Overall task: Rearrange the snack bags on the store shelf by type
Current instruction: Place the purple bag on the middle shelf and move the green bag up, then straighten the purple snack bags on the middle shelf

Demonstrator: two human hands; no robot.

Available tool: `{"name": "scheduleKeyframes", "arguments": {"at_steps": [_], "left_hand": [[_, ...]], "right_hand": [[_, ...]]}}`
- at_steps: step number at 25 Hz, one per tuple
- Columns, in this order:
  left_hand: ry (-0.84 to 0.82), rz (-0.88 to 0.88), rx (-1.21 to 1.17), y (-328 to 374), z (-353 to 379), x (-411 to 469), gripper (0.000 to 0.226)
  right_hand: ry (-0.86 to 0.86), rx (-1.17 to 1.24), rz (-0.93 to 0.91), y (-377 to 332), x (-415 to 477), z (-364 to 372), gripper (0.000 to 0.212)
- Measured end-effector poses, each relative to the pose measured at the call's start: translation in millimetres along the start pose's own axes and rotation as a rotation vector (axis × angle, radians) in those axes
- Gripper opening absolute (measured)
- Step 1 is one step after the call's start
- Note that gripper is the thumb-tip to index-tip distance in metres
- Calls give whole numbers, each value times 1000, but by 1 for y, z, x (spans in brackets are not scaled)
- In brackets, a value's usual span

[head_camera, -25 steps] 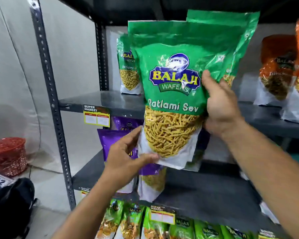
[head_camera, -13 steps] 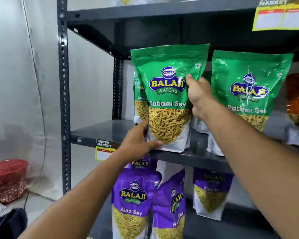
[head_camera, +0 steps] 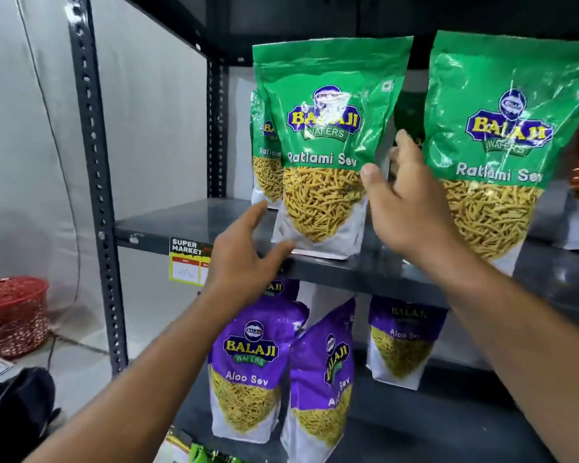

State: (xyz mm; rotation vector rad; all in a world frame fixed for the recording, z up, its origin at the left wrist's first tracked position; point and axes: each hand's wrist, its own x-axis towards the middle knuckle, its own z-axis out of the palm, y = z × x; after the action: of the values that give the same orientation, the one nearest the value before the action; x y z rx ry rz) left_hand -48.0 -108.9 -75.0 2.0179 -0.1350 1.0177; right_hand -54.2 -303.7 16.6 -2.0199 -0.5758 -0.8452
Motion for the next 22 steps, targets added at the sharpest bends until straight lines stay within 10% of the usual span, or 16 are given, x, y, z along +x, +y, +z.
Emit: {"name": "scheduleKeyframes", "arguments": {"at_steps": [3, 7, 16, 22], "left_hand": [[192, -31, -148, -34, 4, -75, 62], [50, -409, -346, -89, 47, -178, 46], [-208, -690, -378, -131, 137, -229, 45], [-150, -724, -271, -122, 146, -224, 24]], "right_hand": [[-121, 201, -43, 37, -85, -14, 42], [-193, 247, 238, 134, -150, 13, 21], [-330, 657, 965, 254, -176, 112, 36], [-315, 730, 935, 248, -175, 131, 18]]}}
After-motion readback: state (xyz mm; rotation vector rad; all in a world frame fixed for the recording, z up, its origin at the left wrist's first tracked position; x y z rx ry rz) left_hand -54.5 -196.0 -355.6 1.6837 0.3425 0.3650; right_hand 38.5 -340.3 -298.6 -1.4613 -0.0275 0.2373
